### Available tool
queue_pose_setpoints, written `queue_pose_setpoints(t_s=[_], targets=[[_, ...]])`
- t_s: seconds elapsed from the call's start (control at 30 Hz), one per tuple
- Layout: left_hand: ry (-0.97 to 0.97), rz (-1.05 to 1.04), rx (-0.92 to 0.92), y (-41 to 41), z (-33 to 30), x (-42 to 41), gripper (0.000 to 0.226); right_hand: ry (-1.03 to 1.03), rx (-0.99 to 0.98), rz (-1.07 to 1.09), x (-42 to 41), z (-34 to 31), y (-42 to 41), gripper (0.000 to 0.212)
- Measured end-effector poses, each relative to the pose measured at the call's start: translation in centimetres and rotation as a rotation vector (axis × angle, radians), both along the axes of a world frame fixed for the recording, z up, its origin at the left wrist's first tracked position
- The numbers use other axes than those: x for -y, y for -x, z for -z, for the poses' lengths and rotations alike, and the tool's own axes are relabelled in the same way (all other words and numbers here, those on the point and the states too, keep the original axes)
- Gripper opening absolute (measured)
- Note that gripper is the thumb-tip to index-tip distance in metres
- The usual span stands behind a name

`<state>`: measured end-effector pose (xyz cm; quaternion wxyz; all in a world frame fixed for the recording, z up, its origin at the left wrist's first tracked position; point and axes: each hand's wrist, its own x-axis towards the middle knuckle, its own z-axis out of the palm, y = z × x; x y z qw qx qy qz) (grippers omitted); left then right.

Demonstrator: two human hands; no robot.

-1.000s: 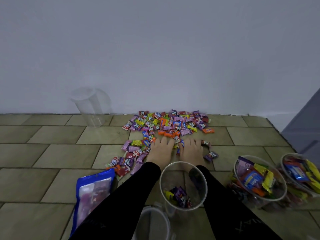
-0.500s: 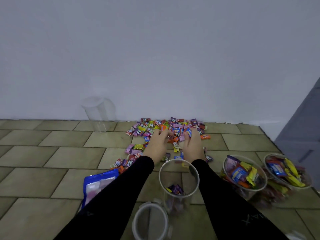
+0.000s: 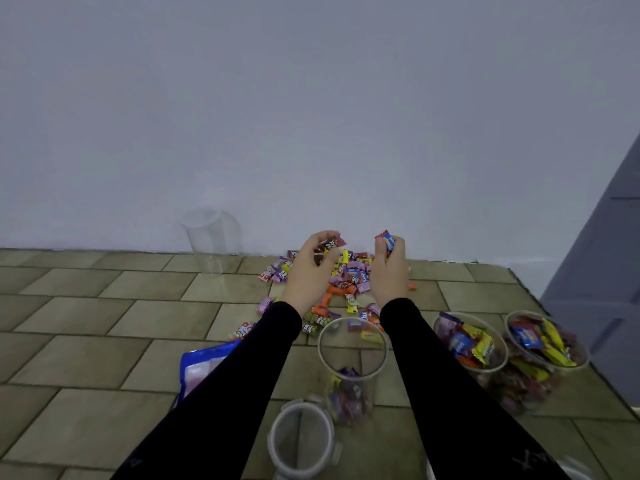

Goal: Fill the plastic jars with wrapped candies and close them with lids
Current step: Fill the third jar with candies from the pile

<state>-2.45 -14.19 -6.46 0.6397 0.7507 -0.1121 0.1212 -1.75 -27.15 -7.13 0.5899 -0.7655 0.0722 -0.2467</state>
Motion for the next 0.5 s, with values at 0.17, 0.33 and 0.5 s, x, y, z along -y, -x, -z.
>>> queue_pose_setpoints(t_s=[0.17,0.33,0.5], targets=[[0.183,-0.059,0.083,2.3,-2.0,0.4,0.019,0.050,0.003,-0.139,-0.2,-3.4,2.0,0.018],[0.283,-0.017,0.124,4.7,-2.4,0.5,0.019,0.050,0.045,-0.211,-0.5,-3.8,5.0,0.020],[0.302,-0.047,0.139,6.9,-0.7,1.0,0.020,-0.095,0.027,-0.238,-0.6,-2.5,7.1,0.020]])
